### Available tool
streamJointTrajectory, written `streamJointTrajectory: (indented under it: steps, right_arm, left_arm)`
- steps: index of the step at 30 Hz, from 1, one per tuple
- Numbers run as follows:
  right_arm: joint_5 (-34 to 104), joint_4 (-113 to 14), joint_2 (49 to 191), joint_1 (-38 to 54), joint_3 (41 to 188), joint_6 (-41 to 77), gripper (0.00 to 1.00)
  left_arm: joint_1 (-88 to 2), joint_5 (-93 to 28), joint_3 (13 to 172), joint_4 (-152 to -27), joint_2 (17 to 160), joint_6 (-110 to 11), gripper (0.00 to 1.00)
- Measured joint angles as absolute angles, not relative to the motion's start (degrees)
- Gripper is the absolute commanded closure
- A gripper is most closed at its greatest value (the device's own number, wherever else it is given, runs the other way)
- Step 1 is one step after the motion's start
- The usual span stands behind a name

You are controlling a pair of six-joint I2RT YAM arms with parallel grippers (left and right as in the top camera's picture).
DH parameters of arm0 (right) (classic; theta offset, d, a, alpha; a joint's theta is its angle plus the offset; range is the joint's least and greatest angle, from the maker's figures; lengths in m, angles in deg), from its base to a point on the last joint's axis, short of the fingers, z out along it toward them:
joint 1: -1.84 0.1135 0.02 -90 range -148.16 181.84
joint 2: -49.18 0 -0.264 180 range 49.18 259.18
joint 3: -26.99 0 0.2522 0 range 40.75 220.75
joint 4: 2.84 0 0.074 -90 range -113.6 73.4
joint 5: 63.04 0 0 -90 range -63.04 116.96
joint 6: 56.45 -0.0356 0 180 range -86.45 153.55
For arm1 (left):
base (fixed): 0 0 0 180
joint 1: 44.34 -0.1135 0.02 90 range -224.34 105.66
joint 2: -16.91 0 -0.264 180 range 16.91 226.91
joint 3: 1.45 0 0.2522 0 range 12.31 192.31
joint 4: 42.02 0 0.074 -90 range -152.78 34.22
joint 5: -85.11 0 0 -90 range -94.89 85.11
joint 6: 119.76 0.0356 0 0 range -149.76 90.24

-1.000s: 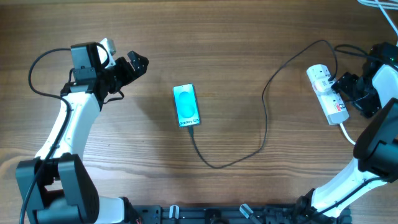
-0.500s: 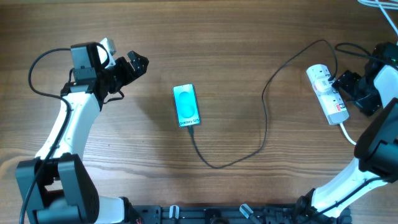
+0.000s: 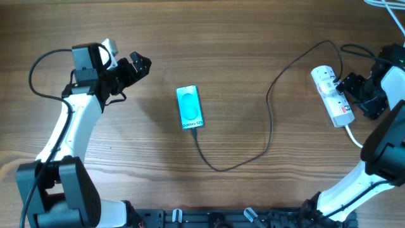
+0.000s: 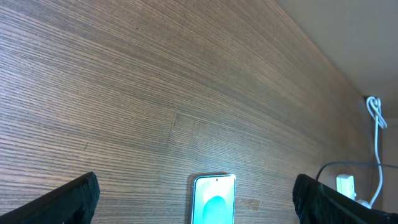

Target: Plug charger to phone and switch on socket

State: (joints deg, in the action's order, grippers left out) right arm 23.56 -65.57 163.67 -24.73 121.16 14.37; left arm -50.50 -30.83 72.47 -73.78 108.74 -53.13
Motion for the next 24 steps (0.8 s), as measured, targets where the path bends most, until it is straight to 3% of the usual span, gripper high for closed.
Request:
streamJointTrajectory:
  steps: [10, 16, 24]
  right_arm:
    - [23.1, -70.8, 159.6, -24.9, 122.3, 14.4, 0.00]
    - [34.3, -70.7, 153.1, -24.9, 123.5, 20.1, 0.00]
    - [36.4, -61.0, 153.1, -24.9, 123.5, 20.5, 0.00]
  left_arm:
    - [-50.5, -30.8, 72.5, -73.8, 108.7, -53.1, 0.00]
    - [-50.5, -30.8, 72.5, -73.8, 108.7, -53.1, 0.00]
    - [-50.5, -30.6, 72.5, -73.8, 108.7, -53.1, 0.00]
